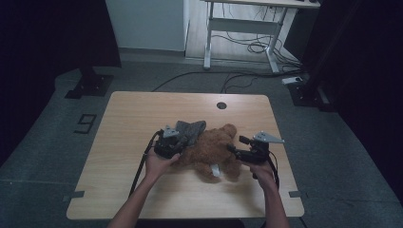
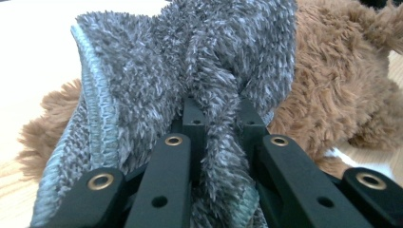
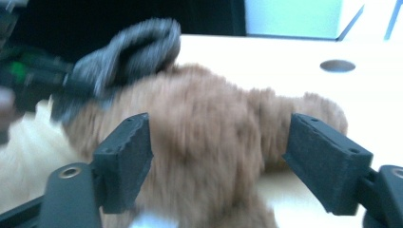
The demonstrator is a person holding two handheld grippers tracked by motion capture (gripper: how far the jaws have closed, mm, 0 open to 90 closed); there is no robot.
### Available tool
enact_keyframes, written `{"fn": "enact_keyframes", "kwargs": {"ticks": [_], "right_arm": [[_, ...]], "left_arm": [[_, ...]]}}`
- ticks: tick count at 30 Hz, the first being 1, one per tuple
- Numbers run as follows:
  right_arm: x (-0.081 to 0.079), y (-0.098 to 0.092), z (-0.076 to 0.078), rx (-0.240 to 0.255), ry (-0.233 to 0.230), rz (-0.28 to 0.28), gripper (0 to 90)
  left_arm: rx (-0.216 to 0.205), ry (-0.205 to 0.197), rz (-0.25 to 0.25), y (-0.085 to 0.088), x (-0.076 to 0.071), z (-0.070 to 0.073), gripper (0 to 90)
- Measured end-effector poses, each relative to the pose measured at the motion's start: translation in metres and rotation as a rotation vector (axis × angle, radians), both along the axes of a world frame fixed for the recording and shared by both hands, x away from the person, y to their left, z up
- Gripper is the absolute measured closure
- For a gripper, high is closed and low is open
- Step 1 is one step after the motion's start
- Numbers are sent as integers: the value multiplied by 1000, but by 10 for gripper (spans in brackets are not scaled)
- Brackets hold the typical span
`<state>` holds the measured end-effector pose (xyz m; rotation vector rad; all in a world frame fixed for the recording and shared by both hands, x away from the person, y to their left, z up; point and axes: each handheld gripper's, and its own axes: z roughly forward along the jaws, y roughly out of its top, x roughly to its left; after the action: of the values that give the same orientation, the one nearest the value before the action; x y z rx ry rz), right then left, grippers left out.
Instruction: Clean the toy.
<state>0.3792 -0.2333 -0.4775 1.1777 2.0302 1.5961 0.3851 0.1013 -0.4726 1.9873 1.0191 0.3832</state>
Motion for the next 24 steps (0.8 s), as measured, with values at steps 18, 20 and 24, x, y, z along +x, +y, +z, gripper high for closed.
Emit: {"fn": "enact_keyframes", "kwargs": {"ticks": [18,20,24], "right_arm": [[25,34,-25,-79,184,104,326],[16,33,-29,-63,170,113,437],[3,33,-36,-72,122,112,518]], "left_arm": [[-88,-9,-33,7,-25,-8,790],[-103,-6,-37,8,-27,-8,786],[-130,-1,-46,8,-30,3,781]]}}
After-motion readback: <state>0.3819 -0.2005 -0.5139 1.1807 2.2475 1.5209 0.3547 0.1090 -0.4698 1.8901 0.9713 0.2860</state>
